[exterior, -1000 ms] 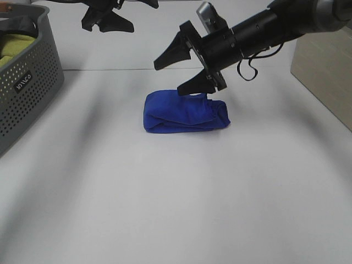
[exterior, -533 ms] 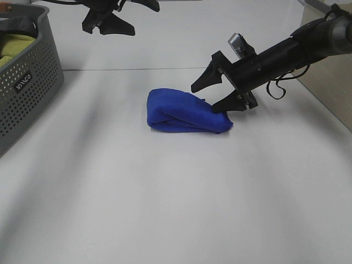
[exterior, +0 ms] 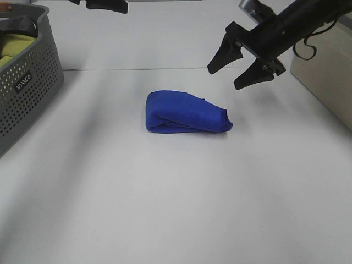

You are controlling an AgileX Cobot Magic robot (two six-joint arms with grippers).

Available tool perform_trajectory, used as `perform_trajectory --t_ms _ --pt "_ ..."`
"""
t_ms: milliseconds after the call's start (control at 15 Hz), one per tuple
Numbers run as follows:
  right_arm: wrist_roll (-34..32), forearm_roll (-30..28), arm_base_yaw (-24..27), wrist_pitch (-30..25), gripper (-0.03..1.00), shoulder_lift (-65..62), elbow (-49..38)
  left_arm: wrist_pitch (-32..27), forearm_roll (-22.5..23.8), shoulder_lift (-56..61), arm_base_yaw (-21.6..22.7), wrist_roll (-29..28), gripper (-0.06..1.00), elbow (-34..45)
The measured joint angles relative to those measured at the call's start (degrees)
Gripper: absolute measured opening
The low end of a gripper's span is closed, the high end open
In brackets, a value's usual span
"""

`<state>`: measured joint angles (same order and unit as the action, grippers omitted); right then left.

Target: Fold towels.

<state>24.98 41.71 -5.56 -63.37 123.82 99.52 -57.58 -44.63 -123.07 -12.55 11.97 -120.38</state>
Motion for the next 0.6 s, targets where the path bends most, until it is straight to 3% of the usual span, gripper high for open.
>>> perform_trajectory --t_ms 133,200,467,600 --pt "-4.7 -5.6 0.0 -3.7 0.79 -4.6 0.0 -5.2 5.0 3.6 0.0 0.5 0.72 0.0" --pt "-7.3 -8.1 0.0 -5.4 0.79 -9.6 0.0 -10.3 10.4 7.8 0.0 -0.2 0.72 0.0" --pt "-12.0 -12.4 0.0 -5.7 0.78 -21.1 0.0 -11.6 20.7 19.8 0.0 -3.0 0.72 1.1" --pt "-13.3 -15.3 0.0 -5.7 0.78 -28.1 -1.7 -11.6 26.3 28.9 0.0 -5.9 0.72 6.6"
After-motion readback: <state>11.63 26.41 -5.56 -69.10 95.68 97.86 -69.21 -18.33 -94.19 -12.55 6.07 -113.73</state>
